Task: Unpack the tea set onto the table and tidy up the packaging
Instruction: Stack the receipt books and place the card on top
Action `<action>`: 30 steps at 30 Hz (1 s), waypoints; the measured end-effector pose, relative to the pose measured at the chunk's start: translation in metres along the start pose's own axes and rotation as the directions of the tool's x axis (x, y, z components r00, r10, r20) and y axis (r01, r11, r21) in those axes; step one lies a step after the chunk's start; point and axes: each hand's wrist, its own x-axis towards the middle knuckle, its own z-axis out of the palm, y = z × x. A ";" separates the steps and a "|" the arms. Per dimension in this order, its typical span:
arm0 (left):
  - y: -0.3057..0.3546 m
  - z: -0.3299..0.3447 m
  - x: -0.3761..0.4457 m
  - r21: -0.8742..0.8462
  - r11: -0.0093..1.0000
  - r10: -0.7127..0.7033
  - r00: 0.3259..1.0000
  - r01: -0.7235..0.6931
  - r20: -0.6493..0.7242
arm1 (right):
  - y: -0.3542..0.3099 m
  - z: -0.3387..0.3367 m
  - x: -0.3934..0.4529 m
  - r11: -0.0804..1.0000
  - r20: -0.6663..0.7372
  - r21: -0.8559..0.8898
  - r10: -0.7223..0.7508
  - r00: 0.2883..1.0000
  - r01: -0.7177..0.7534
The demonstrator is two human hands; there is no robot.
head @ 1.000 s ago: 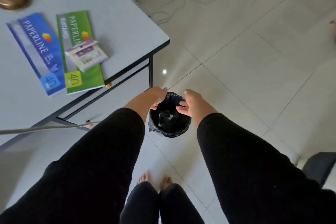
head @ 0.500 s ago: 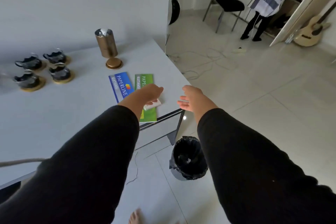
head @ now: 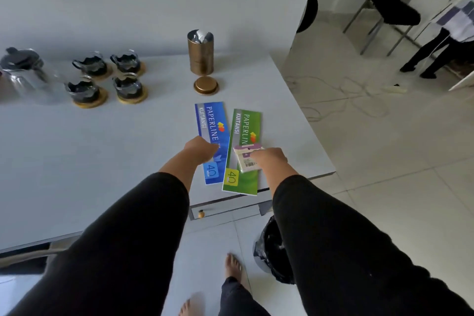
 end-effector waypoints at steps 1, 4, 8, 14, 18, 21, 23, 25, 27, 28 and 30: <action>0.000 0.002 0.007 -0.039 0.999 -0.026 1.000 0.026 -0.012 | -0.004 0.005 0.012 1.000 -0.011 -0.016 0.000 1.000 0.000; 0.000 0.009 0.025 -0.135 0.987 -0.093 0.995 0.087 -0.044 | -0.017 0.016 0.034 0.996 0.034 -0.087 -0.020 0.999 0.023; -0.001 0.013 0.043 -0.185 0.976 -0.133 0.988 0.116 -0.081 | -0.027 0.025 0.051 0.973 0.036 -0.226 -0.042 0.998 0.049; -0.007 0.000 0.054 -0.140 0.984 -0.117 0.991 0.107 -0.070 | -0.055 0.046 0.062 0.949 0.124 -0.280 -0.112 0.986 0.143; -0.008 -0.004 0.057 -0.100 0.991 -0.092 0.994 0.087 -0.050 | -0.066 0.065 0.063 0.936 0.178 -0.264 -0.190 0.966 0.233; -0.013 -0.004 0.057 -0.070 0.996 -0.051 0.999 0.051 0.006 | -0.073 0.077 0.059 0.934 0.176 -0.260 -0.205 0.963 0.246; -0.018 -0.004 0.059 -0.016 1.000 0.004 0.999 -0.003 0.032 | -0.075 0.081 0.059 0.941 0.169 -0.246 -0.196 0.966 0.234; -0.020 -0.003 0.059 0.056 0.997 0.048 0.999 -0.049 0.022 | -0.077 0.082 0.060 0.945 0.176 -0.232 -0.193 0.965 0.231; -0.020 -0.002 0.058 0.097 0.993 0.073 0.997 -0.073 0.012 | -0.079 0.084 0.061 0.946 0.180 -0.231 -0.189 0.965 0.229; -0.019 -0.001 0.058 0.106 0.991 0.079 0.997 -0.081 0.020 | -0.080 0.084 0.060 0.946 0.175 -0.234 -0.187 0.966 0.226; -0.018 0.000 0.058 0.124 0.988 0.083 0.995 -0.089 0.056 | -0.082 0.085 0.058 0.946 0.162 -0.238 -0.185 0.969 0.221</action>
